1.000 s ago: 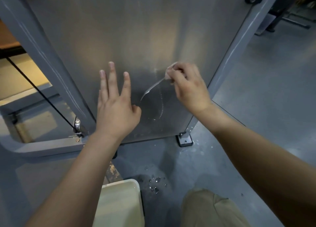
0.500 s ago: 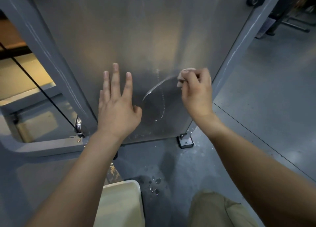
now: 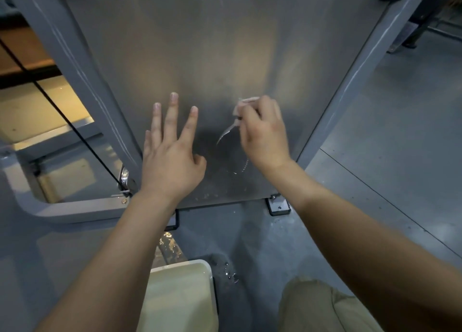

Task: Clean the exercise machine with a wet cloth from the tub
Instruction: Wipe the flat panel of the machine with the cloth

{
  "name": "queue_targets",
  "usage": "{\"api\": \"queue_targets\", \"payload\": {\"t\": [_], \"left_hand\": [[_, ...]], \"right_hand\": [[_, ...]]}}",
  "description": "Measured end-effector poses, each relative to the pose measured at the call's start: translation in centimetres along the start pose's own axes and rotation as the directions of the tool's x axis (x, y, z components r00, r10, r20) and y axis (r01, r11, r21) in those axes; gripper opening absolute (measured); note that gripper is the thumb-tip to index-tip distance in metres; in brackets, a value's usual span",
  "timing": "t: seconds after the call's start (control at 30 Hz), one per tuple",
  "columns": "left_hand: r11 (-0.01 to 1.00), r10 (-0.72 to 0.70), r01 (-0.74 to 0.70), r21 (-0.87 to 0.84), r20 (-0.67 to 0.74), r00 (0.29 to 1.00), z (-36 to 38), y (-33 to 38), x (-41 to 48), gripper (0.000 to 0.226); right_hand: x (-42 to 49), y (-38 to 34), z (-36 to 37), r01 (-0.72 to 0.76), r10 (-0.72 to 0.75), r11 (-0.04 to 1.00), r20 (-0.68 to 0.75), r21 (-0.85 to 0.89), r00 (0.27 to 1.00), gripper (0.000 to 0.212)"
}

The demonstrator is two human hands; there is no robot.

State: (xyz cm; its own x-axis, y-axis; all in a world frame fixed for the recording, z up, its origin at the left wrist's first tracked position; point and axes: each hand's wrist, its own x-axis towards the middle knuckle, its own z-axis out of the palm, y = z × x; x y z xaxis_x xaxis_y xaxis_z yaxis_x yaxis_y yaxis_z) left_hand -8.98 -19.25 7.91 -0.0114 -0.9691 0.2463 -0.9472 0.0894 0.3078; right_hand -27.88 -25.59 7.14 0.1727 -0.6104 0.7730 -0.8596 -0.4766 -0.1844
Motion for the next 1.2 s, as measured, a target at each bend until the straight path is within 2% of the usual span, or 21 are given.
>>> {"api": "queue_targets", "payload": {"t": [0.07, 0.13, 0.17, 0.23, 0.3, 0.33, 0.37, 0.43, 0.5, 0.53, 0.6, 0.67, 0.73, 0.87, 0.9, 0.97, 1.03, 1.07, 1.1, 1.13, 1.2], "left_hand": [[1.0, 0.007, -0.007, 0.0, -0.003, 1.0, 0.1, 0.0, 0.2, 0.094], [1.0, 0.007, -0.007, 0.005, 0.001, 1.0, 0.2, 0.0, 0.2, 0.094], [1.0, 0.006, -0.006, 0.006, 0.003, 1.0, 0.3, 0.1, 0.2, 0.095], [1.0, -0.003, 0.003, 0.01, 0.006, 1.0, 0.3, 0.2, 0.2, 0.096], [1.0, -0.012, 0.012, 0.018, 0.018, 1.0, 0.4, 0.3, 0.2, 0.096], [1.0, -0.011, 0.01, 0.019, 0.022, 1.0, 0.4, 0.3, 0.2, 0.097], [1.0, -0.009, 0.009, 0.019, 0.024, 1.0, 0.3, 0.3, 0.2, 0.097], [1.0, -0.011, 0.011, 0.02, 0.026, 1.0, 0.2, 0.2, 0.3, 0.096], [1.0, -0.008, 0.007, 0.017, 0.024, 1.0, 0.2, 0.2, 0.2, 0.095], [1.0, -0.006, 0.006, 0.012, 0.024, 1.0, 0.1, 0.3, 0.2, 0.095], [1.0, -0.009, 0.009, 0.003, 0.024, 1.0, 0.2, 0.4, 0.2, 0.095], [1.0, -0.007, 0.007, 0.006, 0.012, 1.0, 0.3, 0.4, 0.1, 0.095], [1.0, -0.007, 0.007, -0.006, 0.014, 1.0, 0.6, 0.4, 0.0, 0.096], [0.999, -0.039, 0.041, -0.021, 0.087, 0.995, 2.1, 0.1, -0.8, 0.098], [0.999, -0.043, 0.043, -0.005, 0.096, 0.994, 2.4, -0.2, -0.9, 0.1], [0.999, -0.037, 0.034, 0.027, 0.104, 0.994, 3.0, -0.7, -1.2, 0.103], [0.999, -0.027, 0.023, 0.037, 0.094, 0.995, 3.2, -1.0, -1.2, 0.103], [0.999, -0.025, 0.021, 0.038, 0.09, 0.996, 3.3, -1.0, -1.2, 0.103], [0.999, -0.025, 0.022, 0.039, 0.09, 0.996, 3.3, -1.0, -1.1, 0.104], [0.999, -0.028, 0.024, 0.041, 0.096, 0.995, 3.3, -1.0, -1.0, 0.103], [0.998, -0.035, 0.029, 0.048, 0.11, 0.993, 3.4, -1.0, -0.9, 0.103]], "right_hand": [[0.6, -1.8, 1.3, 0.161, -0.158, 0.987, 0.105, -0.023, 0.982, 0.021], [1.0, -0.7, 0.5, 0.278, -0.267, 0.96, 0.172, -0.038, 0.948, 0.024], [1.1, 0.1, -0.5, 0.263, -0.257, 0.965, 0.158, -0.018, 0.953, 0.024], [1.7, 1.4, -2.3, 0.128, -0.128, 0.991, 0.022, 0.025, 0.991, 0.024], [2.0, 1.4, -2.3, -0.003, 0.008, 0.999, -0.103, 0.048, 0.995, 0.024], [1.8, 0.9, -1.7, -0.022, 0.027, 0.999, -0.123, 0.046, 0.992, 0.023], [1.2, 0.4, -0.9, -0.009, 0.014, 0.999, -0.097, 0.044, 0.995, 0.023], [-0.8, 0.1, 1.1, 0.108, -0.109, 0.994, 0.084, 0.015, 0.99, 0.022], [-2.1, 1.2, 1.5, 0.256, -0.235, 0.965, 0.257, -0.051, 0.938, 0.026], [-1.8, 1.8, 1.0, 0.282, -0.26, 0.959, 0.273, -0.041, 0.926, 0.027], [-0.6, 1.9, -0.5, 0.211, -0.209, 0.977, 0.186, 0.011, 0.96, 0.023], [0.1, 1.7, -1.0, 0.075, -0.074, 0.996, -0.021, 0.053, 0.997, 0.024], [-0.9, 1.4, 0.1, -0.003, 0.008, 0.998, -0.08, 0.062, 0.997, 0.022], [-4.6, 1.9, 2.6, 0.094, -0.097, 0.995, 0.183, 0.026, 0.978, 0.017], [-4.4, 2.2, 2.2, 0.1, -0.105, 0.994, 0.205, 0.035, 0.973, 0.019], [-3.2, 2.3, 0.9, 0.031, -0.042, 0.996, 0.131, 0.089, 0.991, 0.023], [-2.1, 2.3, 0.7, -0.136, 0.14, 0.977, -0.013, 0.162, 0.99, 0.027], [-2.0, 1.8, 1.1, -0.198, 0.211, 0.962, -0.049, 0.189, 0.976, 0.026], [-2.2, 1.0, 2.0, -0.21, 0.223, 0.958, -0.047, 0.194, 0.974, 0.024], [-3.0, 0.2, 3.0, -0.175, 0.176, 0.967, 0.012, 0.186, 0.984, 0.021], [-5.0, -0.6, 4.1, -0.017, -0.009, 0.992, 0.205, 0.125, 0.979, 0.018]]}}
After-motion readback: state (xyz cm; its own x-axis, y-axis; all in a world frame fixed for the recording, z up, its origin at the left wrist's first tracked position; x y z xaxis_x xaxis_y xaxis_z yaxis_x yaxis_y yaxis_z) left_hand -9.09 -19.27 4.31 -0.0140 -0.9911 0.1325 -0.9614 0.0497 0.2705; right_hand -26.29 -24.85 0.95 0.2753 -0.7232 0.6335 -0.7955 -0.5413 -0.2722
